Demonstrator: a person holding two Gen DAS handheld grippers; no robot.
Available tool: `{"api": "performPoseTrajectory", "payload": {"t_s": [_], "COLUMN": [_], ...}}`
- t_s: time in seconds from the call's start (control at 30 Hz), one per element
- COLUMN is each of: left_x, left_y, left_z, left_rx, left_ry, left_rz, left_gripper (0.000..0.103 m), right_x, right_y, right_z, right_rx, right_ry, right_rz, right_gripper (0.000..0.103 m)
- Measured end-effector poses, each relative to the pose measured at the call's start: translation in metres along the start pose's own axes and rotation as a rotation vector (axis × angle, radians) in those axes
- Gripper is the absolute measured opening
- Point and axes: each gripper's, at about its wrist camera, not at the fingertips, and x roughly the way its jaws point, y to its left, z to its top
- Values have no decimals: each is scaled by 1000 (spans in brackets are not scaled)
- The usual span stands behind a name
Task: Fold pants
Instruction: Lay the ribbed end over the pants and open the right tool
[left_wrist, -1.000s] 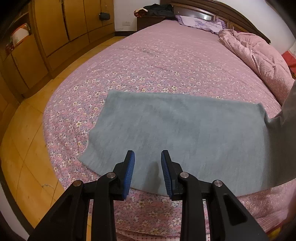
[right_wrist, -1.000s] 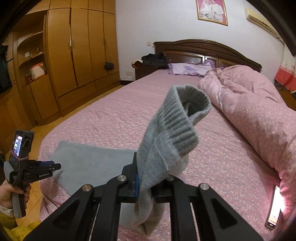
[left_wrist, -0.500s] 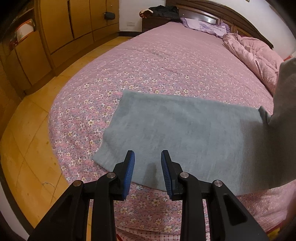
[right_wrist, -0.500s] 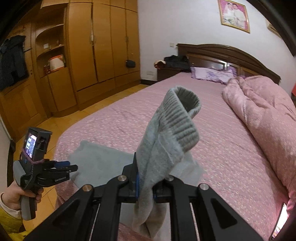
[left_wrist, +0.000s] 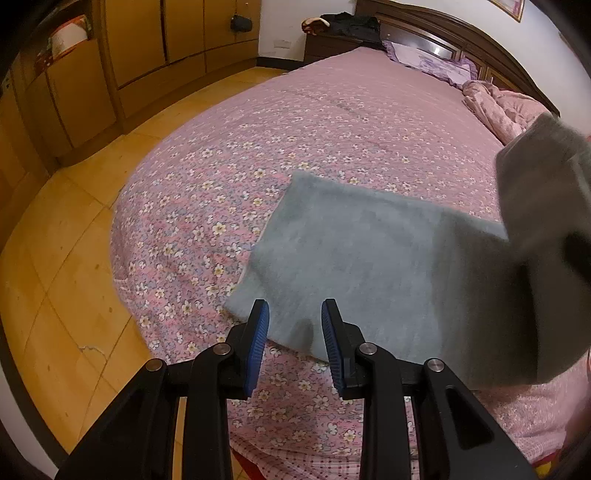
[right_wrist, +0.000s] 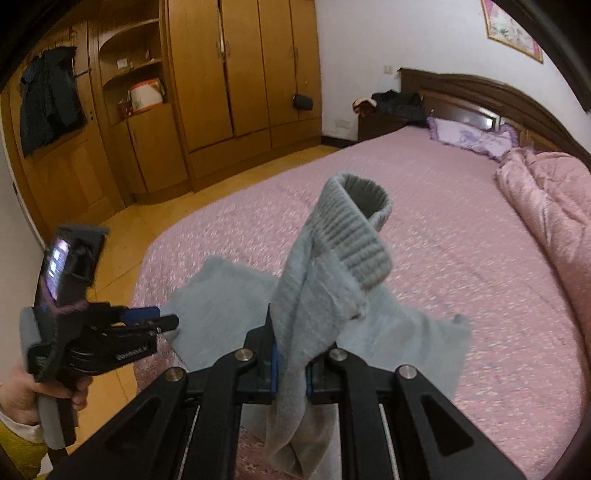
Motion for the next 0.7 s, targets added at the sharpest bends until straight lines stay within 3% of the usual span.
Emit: {"api": "performPoseTrajectory", "payload": {"t_s": [0.13,0.27,0.37,0.7], "left_x": [1,1,1,-15], "left_y": [3,3,1,-18], "left_z": [-1,-2,-3,-2], "left_rx": [-5,-6,-3,41], "left_ry": [2,3,2,-28], "left_rz": [2,2,-1,-40], "left_gripper": [23,23,23,23], "right_x": [25,38,37,6], "right_y": [0,0,1,-17], "right_z": [-11,-22,-29,-46], "right_rx": [40,65,59,93], "right_ry": [56,99,105,91], "right_rz": [42,101,127,173], "right_gripper": [15,36,45,53]}}
